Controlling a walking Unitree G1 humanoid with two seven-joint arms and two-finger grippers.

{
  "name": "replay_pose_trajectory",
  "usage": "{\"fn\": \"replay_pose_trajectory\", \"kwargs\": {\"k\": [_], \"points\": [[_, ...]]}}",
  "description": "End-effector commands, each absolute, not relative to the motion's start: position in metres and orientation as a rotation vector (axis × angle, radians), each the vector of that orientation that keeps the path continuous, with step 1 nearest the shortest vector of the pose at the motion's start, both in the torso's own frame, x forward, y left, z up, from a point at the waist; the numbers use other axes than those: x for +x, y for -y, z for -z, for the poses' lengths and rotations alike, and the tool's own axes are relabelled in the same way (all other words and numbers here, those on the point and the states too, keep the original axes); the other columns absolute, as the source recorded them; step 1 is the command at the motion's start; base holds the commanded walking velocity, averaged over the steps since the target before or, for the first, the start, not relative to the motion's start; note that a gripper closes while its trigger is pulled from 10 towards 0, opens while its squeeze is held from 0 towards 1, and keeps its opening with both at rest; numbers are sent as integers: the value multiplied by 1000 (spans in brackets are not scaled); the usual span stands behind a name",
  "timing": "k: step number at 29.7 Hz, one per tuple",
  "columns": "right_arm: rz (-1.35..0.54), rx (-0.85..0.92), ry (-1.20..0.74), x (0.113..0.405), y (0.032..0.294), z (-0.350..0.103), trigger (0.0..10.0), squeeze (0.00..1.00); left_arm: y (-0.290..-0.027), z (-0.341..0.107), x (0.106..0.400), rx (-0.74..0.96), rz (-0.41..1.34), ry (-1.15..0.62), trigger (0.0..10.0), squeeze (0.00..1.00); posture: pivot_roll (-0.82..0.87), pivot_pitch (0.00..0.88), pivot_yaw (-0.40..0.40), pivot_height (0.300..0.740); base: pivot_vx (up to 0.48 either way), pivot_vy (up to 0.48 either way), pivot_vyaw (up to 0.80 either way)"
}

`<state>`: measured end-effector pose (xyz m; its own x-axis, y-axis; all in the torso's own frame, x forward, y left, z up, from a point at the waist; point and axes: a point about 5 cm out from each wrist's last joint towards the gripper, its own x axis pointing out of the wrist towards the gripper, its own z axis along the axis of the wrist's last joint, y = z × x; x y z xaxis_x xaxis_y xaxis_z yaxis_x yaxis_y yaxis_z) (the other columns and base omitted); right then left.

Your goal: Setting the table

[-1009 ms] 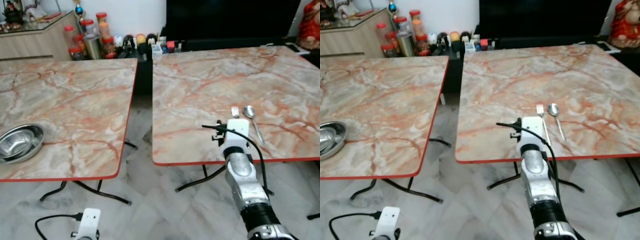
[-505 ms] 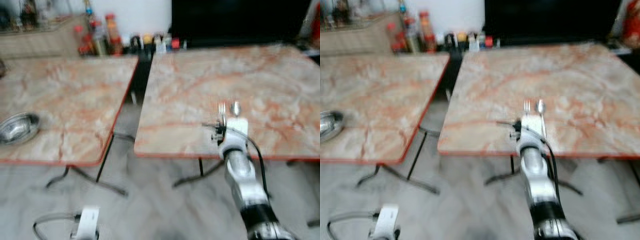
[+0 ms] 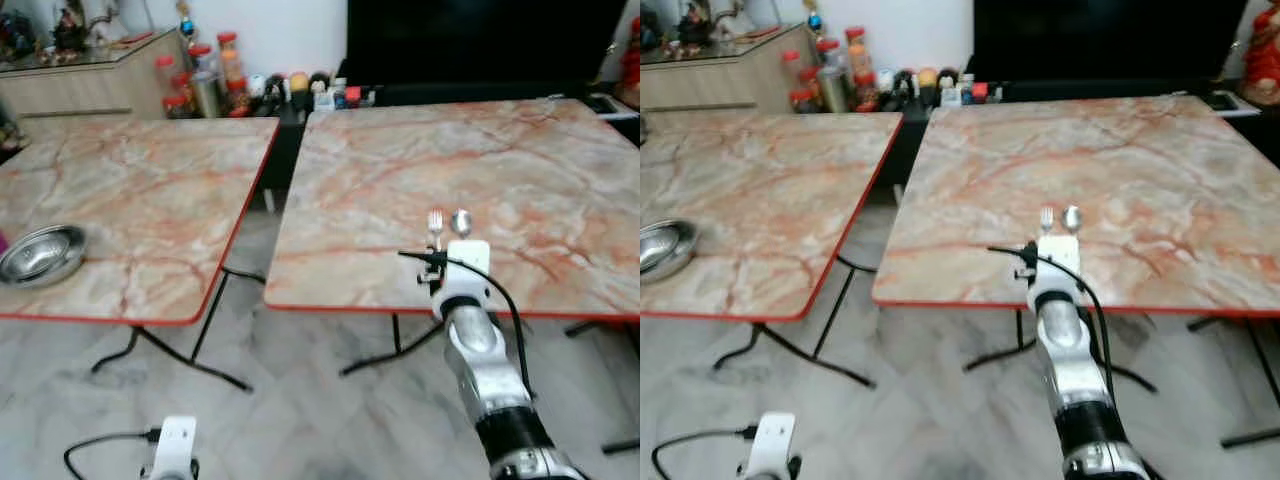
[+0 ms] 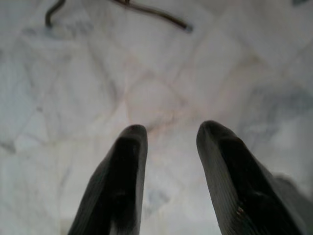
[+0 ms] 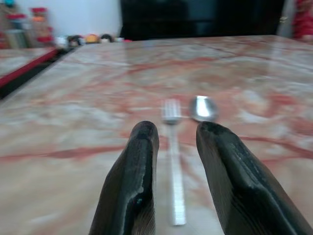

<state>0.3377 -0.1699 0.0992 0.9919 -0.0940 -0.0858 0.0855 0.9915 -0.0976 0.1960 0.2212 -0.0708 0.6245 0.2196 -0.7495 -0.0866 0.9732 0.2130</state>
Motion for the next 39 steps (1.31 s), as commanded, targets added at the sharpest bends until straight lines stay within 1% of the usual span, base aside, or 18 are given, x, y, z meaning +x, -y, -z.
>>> {"fn": "replay_pose_trajectory", "kwargs": {"k": [1,4,6,21,22,24,26,29,35,39], "points": [[98,-75,-86,340,172,-103,10000,0,-219,73,192,152,-173,-894,10000,0,-76,0,56,740,368,0,0],[93,-78,-96,339,172,-101,10000,0,-219,74,192,152,-172,-897,10000,0,-75,0,56,740,366,0,0],[95,-70,-90,339,171,-101,10000,0,-219,74,192,153,-172,-898,10000,0,-75,0,57,740,369,0,-675],[35,-148,-96,338,166,-100,10000,0,-220,74,191,155,-180,-898,10000,0,-69,0,55,740,366,0,0],[21,-172,-97,338,165,-100,10000,0,-219,74,191,153,-180,-898,10000,0,-69,0,56,740,352,0,800],[16,-173,-95,338,164,-100,10000,0,-219,74,192,152,-180,-897,10000,0,-67,0,56,740,352,0,800],[26,-131,-99,337,165,-100,10000,0,-218,74,192,152,-180,-896,10000,0,-67,0,57,740,341,0,0],[31,-122,-98,337,166,-100,10000,0,-218,73,193,150,-181,-895,10000,0,-66,0,60,740,296,0,0],[22,-119,-99,336,164,-100,10000,0,-218,73,193,150,-180,-892,10000,0,-65,0,62,740,0,0,0],[28,-111,-110,336,163,-100,10000,0,-218,72,195,155,-178,-890,10000,0,-68,16,69,740,0,0,0]]}}
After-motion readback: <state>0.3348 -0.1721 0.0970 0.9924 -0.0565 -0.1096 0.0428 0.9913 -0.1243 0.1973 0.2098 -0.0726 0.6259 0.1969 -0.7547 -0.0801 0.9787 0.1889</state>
